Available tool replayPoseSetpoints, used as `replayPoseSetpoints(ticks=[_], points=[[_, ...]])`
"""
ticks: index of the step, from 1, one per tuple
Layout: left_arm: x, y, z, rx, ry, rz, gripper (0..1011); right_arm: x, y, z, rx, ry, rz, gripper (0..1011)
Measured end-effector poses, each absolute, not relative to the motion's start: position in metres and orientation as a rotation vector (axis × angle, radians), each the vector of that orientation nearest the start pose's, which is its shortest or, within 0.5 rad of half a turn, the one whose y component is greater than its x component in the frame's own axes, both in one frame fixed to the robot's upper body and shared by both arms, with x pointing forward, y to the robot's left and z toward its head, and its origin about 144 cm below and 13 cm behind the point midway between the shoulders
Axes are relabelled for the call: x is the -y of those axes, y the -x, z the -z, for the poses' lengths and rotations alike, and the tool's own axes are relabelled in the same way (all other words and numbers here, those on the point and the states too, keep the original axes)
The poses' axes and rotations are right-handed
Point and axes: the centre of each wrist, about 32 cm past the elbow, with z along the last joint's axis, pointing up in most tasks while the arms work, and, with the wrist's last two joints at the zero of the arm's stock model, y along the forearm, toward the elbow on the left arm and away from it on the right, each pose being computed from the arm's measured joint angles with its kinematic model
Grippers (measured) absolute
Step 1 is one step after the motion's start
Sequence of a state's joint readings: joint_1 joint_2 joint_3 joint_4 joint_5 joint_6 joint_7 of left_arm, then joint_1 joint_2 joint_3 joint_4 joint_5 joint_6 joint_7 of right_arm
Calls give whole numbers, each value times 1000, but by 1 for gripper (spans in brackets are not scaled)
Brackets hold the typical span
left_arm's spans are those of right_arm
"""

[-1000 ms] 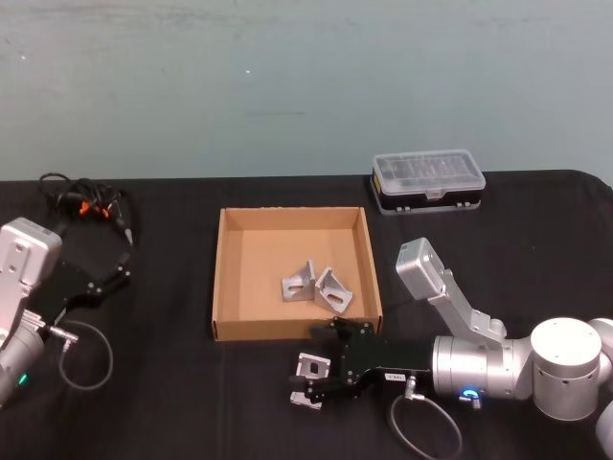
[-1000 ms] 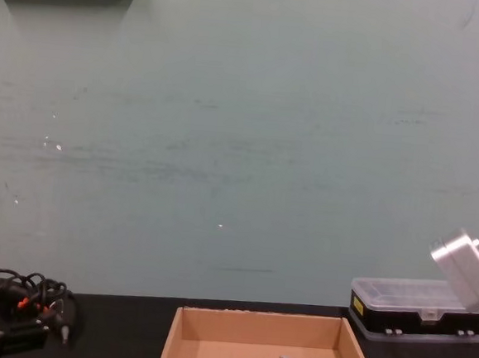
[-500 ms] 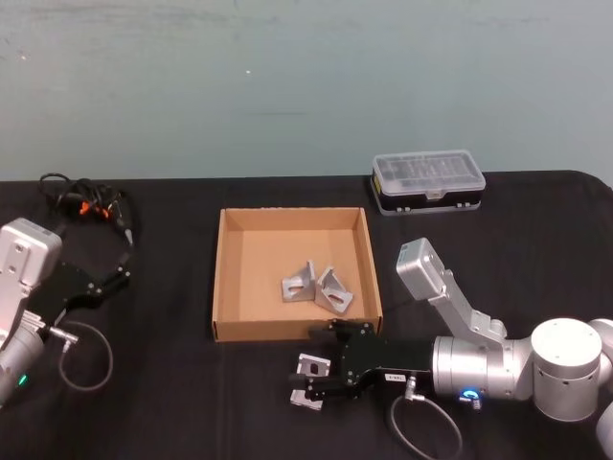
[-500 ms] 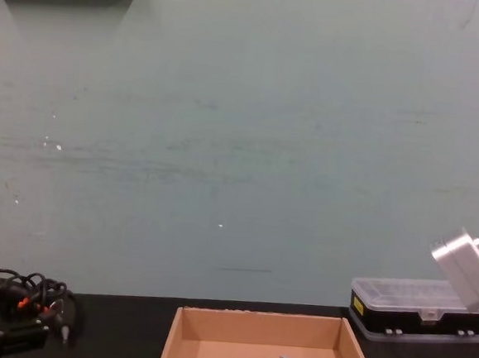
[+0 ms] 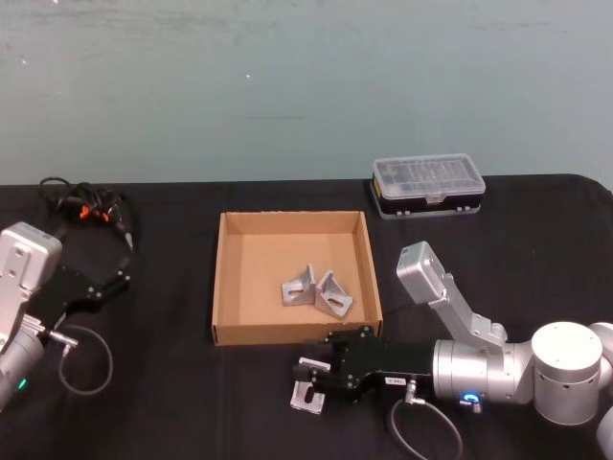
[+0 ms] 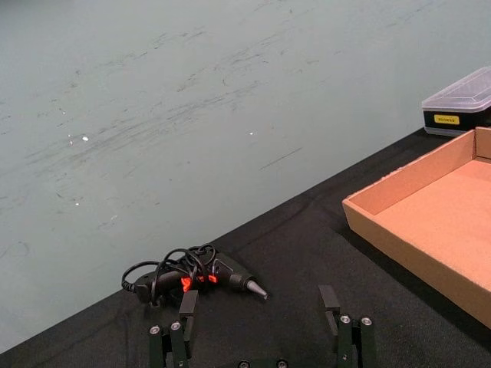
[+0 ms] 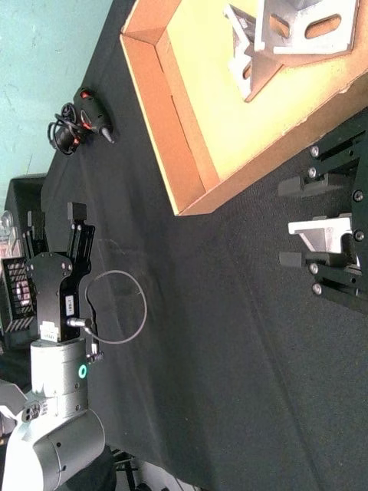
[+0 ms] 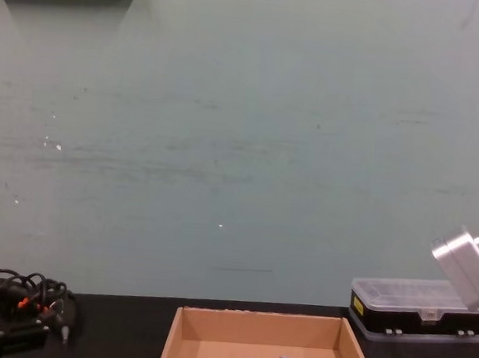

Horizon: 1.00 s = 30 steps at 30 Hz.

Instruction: Use one hand to pick up the angle iron from the table and place it into the box.

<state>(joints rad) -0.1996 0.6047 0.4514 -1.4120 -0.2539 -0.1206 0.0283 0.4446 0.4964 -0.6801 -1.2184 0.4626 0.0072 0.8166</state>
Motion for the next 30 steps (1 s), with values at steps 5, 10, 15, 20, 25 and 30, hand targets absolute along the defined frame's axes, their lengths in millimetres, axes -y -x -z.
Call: replayPoseSetpoints(ticks=[5,10,15,20,25,30], points=[[-310,-489,-1140,285,-304,-1248,1000,253,-539,-1137,-79,293,358,342],[-310,-489,-1140,285,-304,-1248,1000,253,-539,-1137,-79,293,358,164],[-310,-489,-1140,285,-304,-1248,1000,253,-539,-1137,-79,293,358,75],[-310,-489,-1140,285,-304,-1248,1000,253,-539,-1137,-79,293,358,74],[-310,-489,-1140,285,-304,-1248,1000,253,-539,-1137,-79,293,358,74],[-310,-489,-1140,285,-304,-1248,1000,253,-539,-1137,-79,293,358,74]])
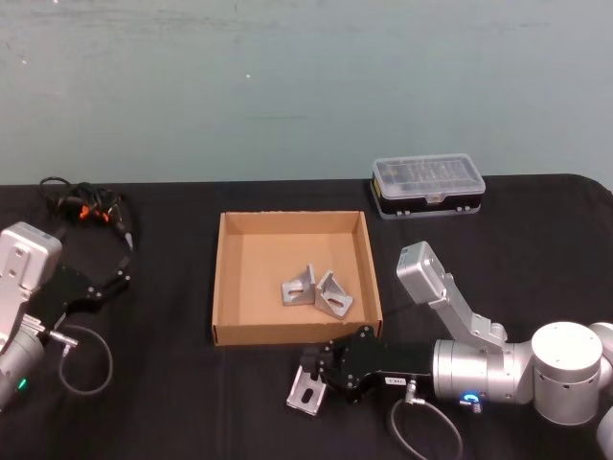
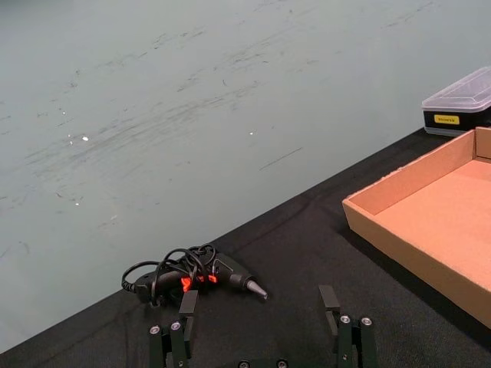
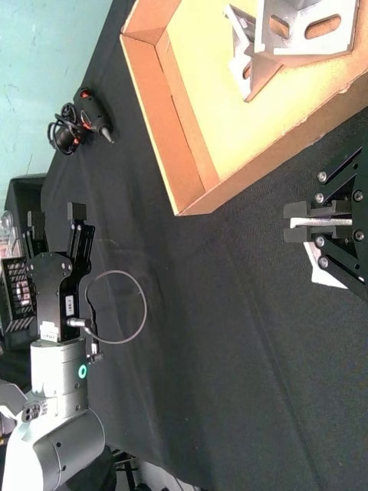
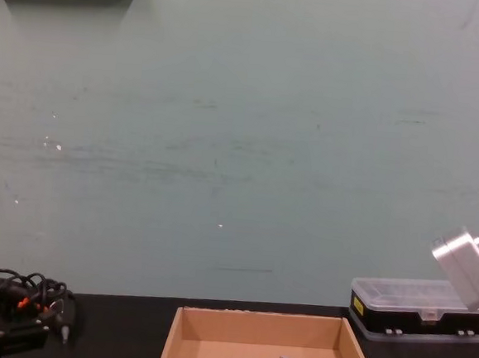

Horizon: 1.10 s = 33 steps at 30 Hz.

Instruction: Use one hand to pick up the angle iron from the table and place it into the box.

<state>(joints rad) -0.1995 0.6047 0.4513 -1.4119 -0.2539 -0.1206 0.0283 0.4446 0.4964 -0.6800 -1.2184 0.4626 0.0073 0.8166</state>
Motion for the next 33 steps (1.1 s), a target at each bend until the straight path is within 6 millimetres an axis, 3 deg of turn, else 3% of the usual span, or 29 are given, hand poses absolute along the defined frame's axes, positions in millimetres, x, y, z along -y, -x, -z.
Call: replayPoseSetpoints(ticks=[17,33], points=[[-310,-489,-1140,285,-304,-1248,1000,259,-540,-1154,-36,153,393,74],[-310,-489,-1140,285,-304,-1248,1000,252,-588,-1172,40,77,473,74]])
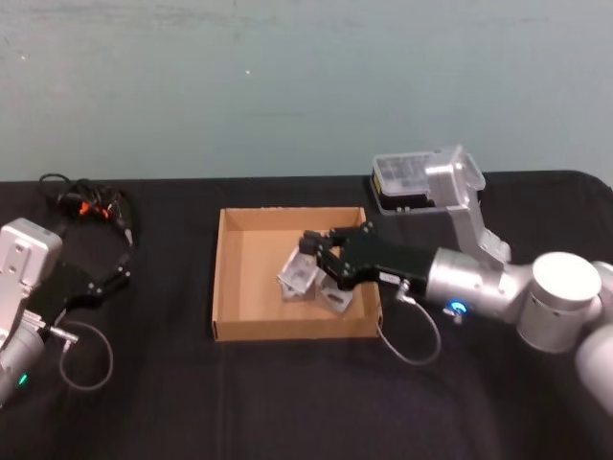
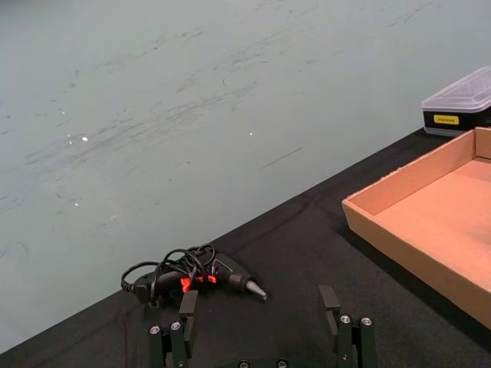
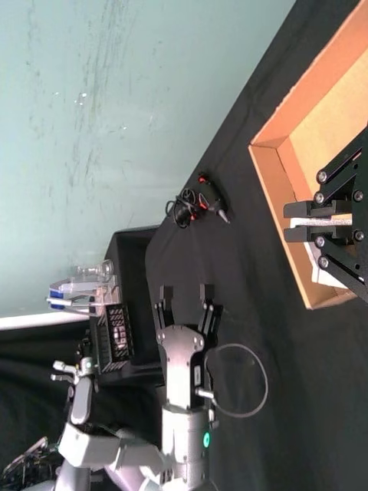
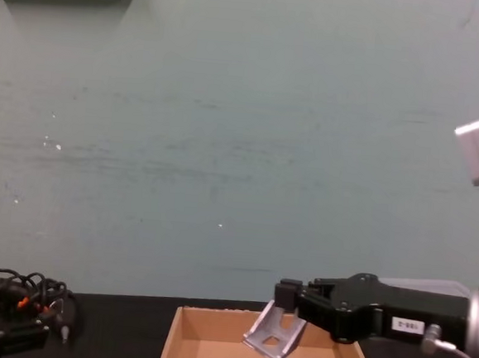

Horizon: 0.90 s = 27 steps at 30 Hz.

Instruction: Use one hand to pick up the angle iron from the table and place it into the box.

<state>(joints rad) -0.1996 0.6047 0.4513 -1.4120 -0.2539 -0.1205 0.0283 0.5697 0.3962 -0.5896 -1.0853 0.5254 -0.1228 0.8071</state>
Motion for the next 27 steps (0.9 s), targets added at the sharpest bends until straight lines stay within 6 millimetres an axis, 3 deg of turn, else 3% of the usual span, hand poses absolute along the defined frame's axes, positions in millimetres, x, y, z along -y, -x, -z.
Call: replayPoseSetpoints(ticks=[12,27], points=[[-310,-489,-1140,285,-304,-1248,1000,235,-612,-1160,10,125,452,74],[-310,-489,-1140,285,-304,-1248,1000,231,-616,-1157,2,145,445,74]])
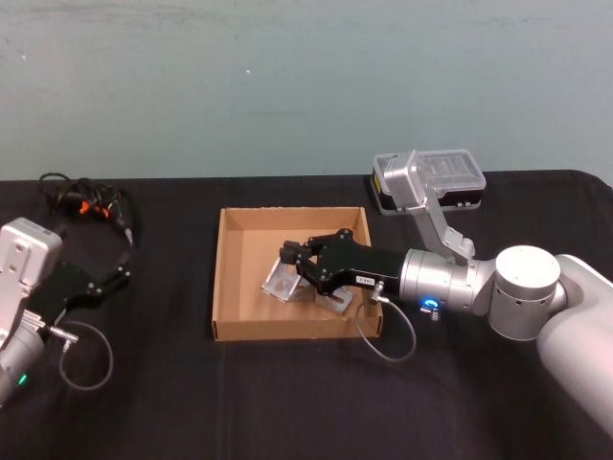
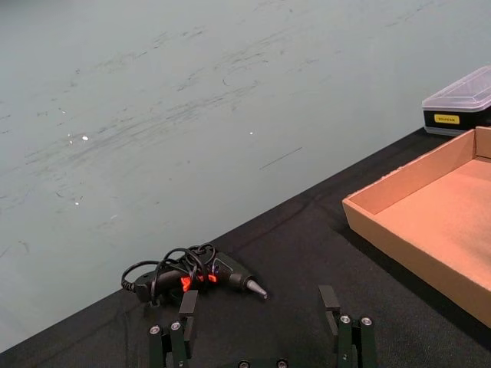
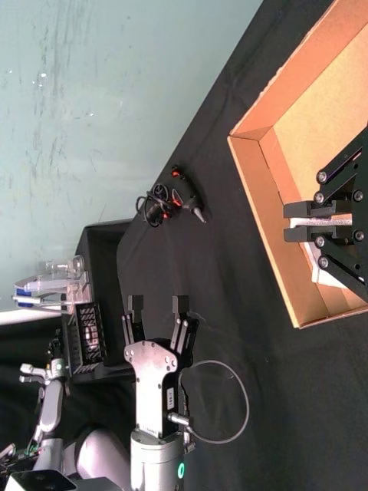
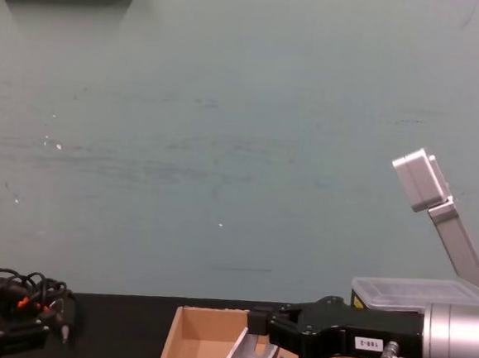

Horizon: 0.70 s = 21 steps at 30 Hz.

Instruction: Use one hand to pick up the angle iron from the table and place it into the box.

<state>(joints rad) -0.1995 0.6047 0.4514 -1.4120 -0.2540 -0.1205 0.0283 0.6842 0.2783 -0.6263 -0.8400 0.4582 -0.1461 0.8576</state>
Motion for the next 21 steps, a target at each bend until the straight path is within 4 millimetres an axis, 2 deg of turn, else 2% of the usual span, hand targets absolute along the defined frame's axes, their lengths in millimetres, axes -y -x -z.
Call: replayPoseSetpoints(ticks=[7,15,16,17,20,21], points=[[-310,-489,-1140,285,-304,-1248,1000,231,-616,-1157,2,143,445,92],[-310,-489,-1140,285,-304,-1248,1000,232,-616,-1157,1,142,445,317],[-310,-489,-1140,285,-304,-1248,1000,232,-616,-1157,1,142,445,375],[-310,-489,-1140,285,-304,-1248,1000,232,-616,-1157,1,142,445,375],[-310,-489,-1140,285,-304,-1248,1000,232,-616,-1157,1,142,446,504],[-310,-489,-1140,285,-304,-1248,1000,232,-616,-1157,1,142,446,518]])
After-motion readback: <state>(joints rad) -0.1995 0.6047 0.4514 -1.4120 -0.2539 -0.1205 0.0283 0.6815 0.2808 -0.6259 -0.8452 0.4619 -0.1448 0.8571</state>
